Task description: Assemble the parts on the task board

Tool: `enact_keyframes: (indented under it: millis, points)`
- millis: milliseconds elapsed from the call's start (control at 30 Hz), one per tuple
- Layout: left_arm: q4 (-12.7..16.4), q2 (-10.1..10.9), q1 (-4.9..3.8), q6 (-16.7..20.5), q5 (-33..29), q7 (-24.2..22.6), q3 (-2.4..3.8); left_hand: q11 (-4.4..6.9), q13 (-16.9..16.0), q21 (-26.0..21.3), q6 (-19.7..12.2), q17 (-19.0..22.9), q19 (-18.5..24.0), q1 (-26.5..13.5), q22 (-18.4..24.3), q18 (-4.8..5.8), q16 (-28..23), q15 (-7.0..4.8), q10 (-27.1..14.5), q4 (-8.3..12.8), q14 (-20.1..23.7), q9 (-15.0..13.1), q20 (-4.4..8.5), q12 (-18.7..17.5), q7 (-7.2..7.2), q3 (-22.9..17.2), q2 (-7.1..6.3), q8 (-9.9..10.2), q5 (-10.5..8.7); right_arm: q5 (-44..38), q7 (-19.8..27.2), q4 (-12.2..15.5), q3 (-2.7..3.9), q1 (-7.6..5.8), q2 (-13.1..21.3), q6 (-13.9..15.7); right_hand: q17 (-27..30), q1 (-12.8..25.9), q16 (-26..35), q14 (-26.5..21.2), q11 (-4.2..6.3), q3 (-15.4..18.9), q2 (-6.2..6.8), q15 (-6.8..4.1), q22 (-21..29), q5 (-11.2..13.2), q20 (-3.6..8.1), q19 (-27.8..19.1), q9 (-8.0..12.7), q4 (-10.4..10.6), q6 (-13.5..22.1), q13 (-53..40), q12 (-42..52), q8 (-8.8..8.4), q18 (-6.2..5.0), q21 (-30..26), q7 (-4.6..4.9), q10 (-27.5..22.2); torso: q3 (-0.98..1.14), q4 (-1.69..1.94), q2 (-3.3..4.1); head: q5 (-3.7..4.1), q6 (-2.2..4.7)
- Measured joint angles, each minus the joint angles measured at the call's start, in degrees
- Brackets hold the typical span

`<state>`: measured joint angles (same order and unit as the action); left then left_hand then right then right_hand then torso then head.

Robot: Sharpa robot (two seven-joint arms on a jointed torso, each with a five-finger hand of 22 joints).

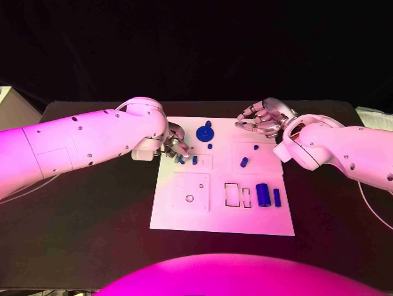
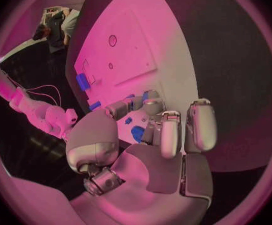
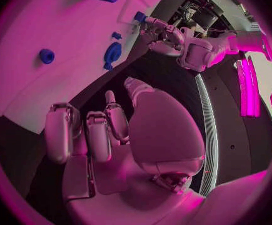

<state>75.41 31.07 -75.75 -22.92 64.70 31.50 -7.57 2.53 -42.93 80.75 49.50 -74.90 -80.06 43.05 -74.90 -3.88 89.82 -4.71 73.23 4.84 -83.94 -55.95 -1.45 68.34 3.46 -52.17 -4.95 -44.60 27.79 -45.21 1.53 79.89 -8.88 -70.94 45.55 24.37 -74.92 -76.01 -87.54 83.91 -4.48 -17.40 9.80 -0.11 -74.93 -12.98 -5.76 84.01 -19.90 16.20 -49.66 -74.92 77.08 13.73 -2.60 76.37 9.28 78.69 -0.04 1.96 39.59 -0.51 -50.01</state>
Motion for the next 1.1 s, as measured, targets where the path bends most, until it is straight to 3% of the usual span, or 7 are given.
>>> enact_keyframes:
  millis: [167, 467, 700, 1100]
  points:
    - [0.0, 0.0, 0.02, 0.1, 0.0, 0.0, -0.01, 0.01, -0.2, 0.0, 0.3, 0.0, 0.0, -0.1, 0.0, 0.0, 0.0, -0.13, 0.0, 0.2, -0.1, 0.0, 0.0, 0.0, -0.29, 0.5, -0.51, 0.0, -0.27, 0.0, 0.0, 0.0, 0.02, 0.0, 0.0, 0.0, 0.0, 0.0, 0.0, 0.0, 0.0, 0.0, 0.0, 0.0, 0.0, 0.0, 0.0, 0.0, 0.0, 0.0, 0.0, 0.0, 0.0, 0.0, 0.0, 0.0, 0.0, 0.0, 0.0, 0.0, 0.0, 0.0, 0.0]
    - [0.1, 0.1, 0.06, 0.2, 0.0, 0.1, -0.04, 0.22, -0.5, 0.0, 1.5, 0.0, -0.2, -0.4, 0.0, -0.01, 0.0, -0.22, 0.2, -1.7, -0.2, -0.4, 0.21, 0.0, -1.16, 3.2, -1.33, 0.4, -0.4, 0.0, 0.0, -0.1, 0.01, 0.02, 0.0, 0.0, 0.0, 0.0, 0.0, 0.0, 0.0, 0.0, 0.0, 0.0, 0.0, 0.0, 0.0, 0.0, 0.0, 0.0, 0.0, 0.0, 0.0, 0.0, 0.0, 0.0, 0.0, 0.0, 0.02, -0.02, 0.0, -0.12, 0.0]
    - [0.1, 0.2, 0.13, 0.3, 0.0, 0.3, -0.1, 0.25, -0.7, 0.0, 3.1, 0.0, -0.2, -0.4, 0.0, -0.01, 0.0, -0.41, 0.2, -2.6, 0.0, -0.6, 0.21, 0.0, -2.61, 4.8, -1.96, 0.7, -0.49, 0.0, 0.0, -0.1, 0.0, 0.05, -0.1, 0.0, 0.0, 0.0, 0.0, 0.0, 0.0, 0.0, 0.0, 0.0, 0.0, 0.0, 0.0, 0.0, 0.0, 0.0, 0.0, 0.0, 0.0, 0.0, 0.0, 0.0, 0.0, 0.0, 0.03, -0.03, 0.01, -0.14, 0.0]
    - [0.0, 0.3, 0.22, 0.3, 0.0, 0.5, -0.13, 0.24, -0.8, -0.3, 3.7, 0.0, -0.2, -0.2, 0.0, -0.01, 0.0, -0.41, 0.2, -4.0, 0.0, -0.5, 0.22, -0.3, -2.68, 7.1, -2.18, 1.0, -0.7, 0.0, 0.0, -0.1, 0.0, 0.1, -0.1, 0.0, 0.0, 0.0, 0.0, 0.0, 0.0, 0.0, 0.0, 0.0, 0.0, 0.0, 0.0, 0.0, 0.0, 0.0, 0.0, 0.0, 0.0, 0.0, 0.0, 0.0, 0.0, 0.0, 0.05, -0.03, 0.01, -0.08, 0.0]
